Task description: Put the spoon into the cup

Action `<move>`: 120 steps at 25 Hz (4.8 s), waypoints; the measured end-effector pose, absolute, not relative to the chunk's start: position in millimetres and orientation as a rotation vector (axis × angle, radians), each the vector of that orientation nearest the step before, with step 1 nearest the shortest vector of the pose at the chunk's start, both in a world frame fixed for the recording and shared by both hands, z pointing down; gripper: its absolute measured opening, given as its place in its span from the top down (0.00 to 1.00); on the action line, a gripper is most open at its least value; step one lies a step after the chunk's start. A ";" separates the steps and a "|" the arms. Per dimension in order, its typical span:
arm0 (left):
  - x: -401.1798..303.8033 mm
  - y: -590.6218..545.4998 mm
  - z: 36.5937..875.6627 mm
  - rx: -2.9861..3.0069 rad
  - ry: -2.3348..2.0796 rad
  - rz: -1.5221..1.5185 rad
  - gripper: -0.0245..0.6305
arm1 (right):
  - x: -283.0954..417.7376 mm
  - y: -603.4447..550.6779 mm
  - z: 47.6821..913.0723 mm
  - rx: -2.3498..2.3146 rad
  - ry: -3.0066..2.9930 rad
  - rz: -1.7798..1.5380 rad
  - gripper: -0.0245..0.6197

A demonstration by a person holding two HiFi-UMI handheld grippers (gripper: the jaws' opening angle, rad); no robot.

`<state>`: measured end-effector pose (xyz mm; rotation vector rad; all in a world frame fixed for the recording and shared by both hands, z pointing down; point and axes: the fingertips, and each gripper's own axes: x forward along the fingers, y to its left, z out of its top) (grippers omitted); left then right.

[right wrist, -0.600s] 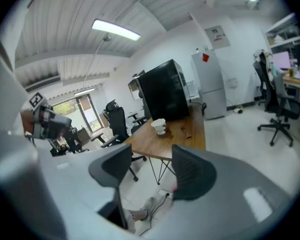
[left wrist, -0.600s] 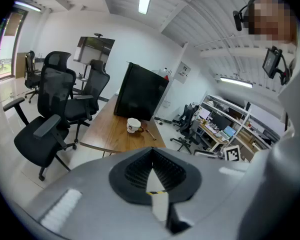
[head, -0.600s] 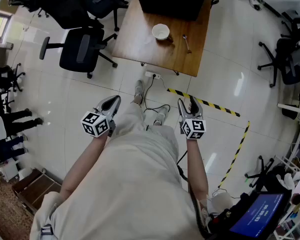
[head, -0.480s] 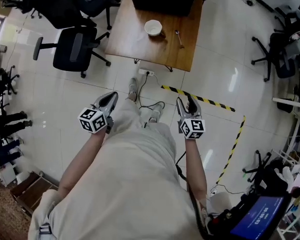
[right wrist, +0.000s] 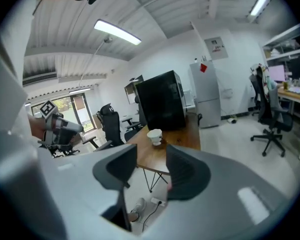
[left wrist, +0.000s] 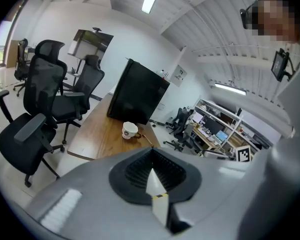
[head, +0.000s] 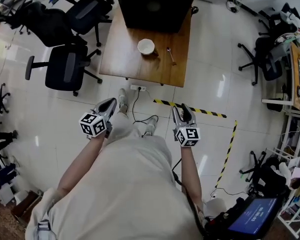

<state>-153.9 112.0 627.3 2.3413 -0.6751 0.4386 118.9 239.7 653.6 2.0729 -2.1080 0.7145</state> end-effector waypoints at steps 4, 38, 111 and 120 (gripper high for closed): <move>-135.4 59.7 619.8 2.423 -0.501 0.485 0.99 | 116.3 187.7 655.1 2.182 -2.038 0.779 0.68; -49.3 -107.9 620.1 2.561 -0.199 0.525 0.99 | 198.2 53.5 709.8 2.075 -1.629 0.846 0.68; -47.1 -154.7 586.9 2.462 -0.732 0.392 0.99 | 183.2 -61.7 786.2 1.616 -1.930 0.930 0.77; -59.0 -158.7 590.6 2.434 -0.791 0.351 0.99 | 147.1 -78.5 772.8 1.424 -1.983 0.926 0.77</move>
